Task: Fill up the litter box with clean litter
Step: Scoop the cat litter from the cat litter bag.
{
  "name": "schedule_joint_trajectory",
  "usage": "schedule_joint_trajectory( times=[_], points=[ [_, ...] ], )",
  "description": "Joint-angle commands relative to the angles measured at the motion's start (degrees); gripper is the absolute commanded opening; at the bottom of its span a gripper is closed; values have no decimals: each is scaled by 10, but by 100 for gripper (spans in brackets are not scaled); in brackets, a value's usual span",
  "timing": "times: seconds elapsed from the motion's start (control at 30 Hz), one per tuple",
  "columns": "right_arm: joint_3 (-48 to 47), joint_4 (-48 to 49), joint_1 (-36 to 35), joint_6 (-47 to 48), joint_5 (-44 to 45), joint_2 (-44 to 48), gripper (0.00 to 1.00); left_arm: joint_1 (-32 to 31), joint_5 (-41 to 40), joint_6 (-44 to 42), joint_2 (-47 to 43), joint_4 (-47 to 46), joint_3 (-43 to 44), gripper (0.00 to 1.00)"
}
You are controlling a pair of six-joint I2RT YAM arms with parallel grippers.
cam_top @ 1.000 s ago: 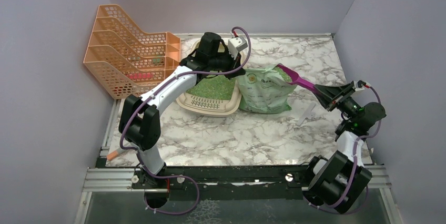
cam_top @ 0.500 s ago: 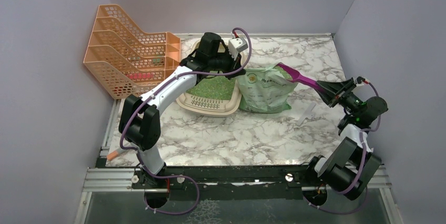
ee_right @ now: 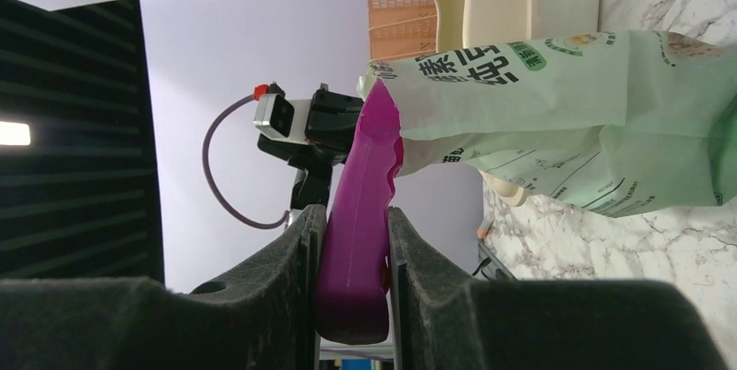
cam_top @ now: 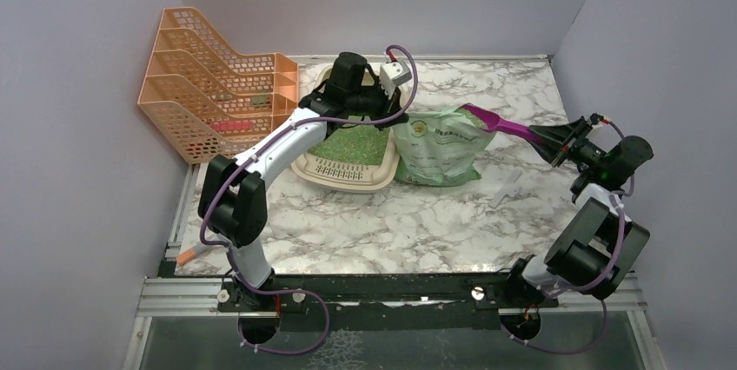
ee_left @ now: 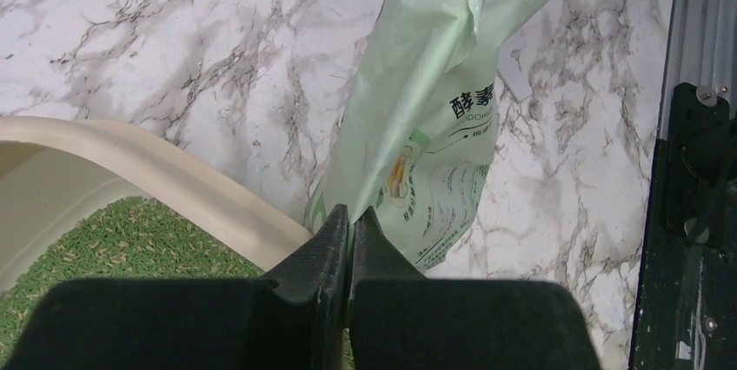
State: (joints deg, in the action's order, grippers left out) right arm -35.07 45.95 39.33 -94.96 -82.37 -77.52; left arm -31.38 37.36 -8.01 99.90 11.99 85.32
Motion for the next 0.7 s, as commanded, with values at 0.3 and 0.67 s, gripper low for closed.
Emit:
schedule_joint_trajectory(
  times=[0.3,0.67],
  points=[
    [-31,-12,55,15,2,5,1,30,-49,-25,10,-9,55,0],
    [-154,-333,55,209,22,63,1,2,-51,-69,33,41,105,0]
  ],
)
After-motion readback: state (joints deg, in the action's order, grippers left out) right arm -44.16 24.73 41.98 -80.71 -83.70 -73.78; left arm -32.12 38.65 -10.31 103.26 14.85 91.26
